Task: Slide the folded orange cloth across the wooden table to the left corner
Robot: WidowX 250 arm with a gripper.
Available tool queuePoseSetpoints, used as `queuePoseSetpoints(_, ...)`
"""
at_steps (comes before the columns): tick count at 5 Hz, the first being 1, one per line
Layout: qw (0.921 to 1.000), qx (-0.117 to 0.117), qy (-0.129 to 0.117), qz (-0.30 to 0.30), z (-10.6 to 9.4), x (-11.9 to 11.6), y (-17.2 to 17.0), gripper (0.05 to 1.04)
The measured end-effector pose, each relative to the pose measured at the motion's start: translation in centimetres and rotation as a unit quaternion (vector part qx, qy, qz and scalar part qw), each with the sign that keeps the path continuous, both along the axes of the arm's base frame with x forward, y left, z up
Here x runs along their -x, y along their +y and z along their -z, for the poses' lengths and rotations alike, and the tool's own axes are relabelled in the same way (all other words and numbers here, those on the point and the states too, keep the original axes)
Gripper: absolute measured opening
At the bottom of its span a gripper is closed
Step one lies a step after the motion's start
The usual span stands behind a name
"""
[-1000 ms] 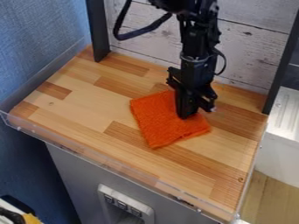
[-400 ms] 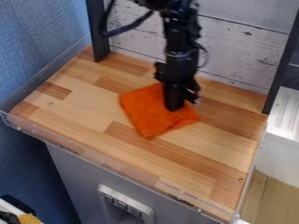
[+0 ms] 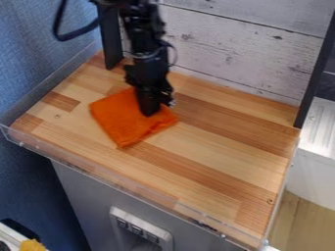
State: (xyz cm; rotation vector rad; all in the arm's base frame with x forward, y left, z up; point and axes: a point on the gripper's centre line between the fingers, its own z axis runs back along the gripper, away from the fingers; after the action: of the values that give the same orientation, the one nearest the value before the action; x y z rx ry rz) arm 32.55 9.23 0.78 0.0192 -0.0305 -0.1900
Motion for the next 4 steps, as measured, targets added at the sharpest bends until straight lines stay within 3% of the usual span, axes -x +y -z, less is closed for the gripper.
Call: queuePoseSetpoints(4,0.9968,0.013,0.012,-0.078,0.0,2.8,5.7,0.059)
